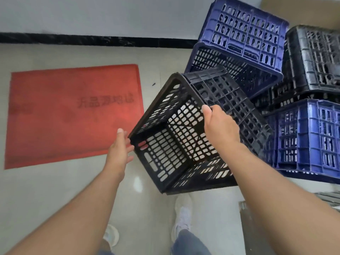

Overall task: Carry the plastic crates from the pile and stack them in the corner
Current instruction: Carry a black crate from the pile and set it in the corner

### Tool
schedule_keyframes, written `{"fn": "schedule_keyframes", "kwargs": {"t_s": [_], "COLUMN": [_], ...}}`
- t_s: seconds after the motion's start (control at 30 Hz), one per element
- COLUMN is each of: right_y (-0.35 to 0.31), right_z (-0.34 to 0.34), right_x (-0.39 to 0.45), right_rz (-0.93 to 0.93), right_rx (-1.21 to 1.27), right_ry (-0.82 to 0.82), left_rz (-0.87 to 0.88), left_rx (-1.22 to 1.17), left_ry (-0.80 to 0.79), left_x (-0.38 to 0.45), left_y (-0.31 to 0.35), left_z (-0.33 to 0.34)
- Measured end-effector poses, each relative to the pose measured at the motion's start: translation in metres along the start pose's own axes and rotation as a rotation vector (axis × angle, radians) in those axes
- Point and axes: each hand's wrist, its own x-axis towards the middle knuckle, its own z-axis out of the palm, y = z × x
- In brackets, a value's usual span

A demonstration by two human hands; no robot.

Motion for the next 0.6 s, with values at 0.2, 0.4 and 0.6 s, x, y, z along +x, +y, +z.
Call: {"fn": "schedule_keyframes", "kwargs": {"t_s": [0.2,0.4,0.6], "right_y": [-0.062,-0.121,-0.204], "right_z": [-0.024,-0.052,-0.035], "right_x": [0.003,-0.002,-0.001], "right_rz": [0.012,0.177,0.178], "right_rx": [0.149,0.704,0.640], "right_ry": [-0.082,-0.231,-0.262], "left_rz": [0.043,-0.515,-0.420], "left_rx": [0.158,0.277,-0.095], "left_ry": [0.237,0.630,0.512], "left_x": [0.012,0.029,0.050], "left_y": [0.002,-0.015,-0.014], "left_z": [-0.088,-0.222,-0.326]}}
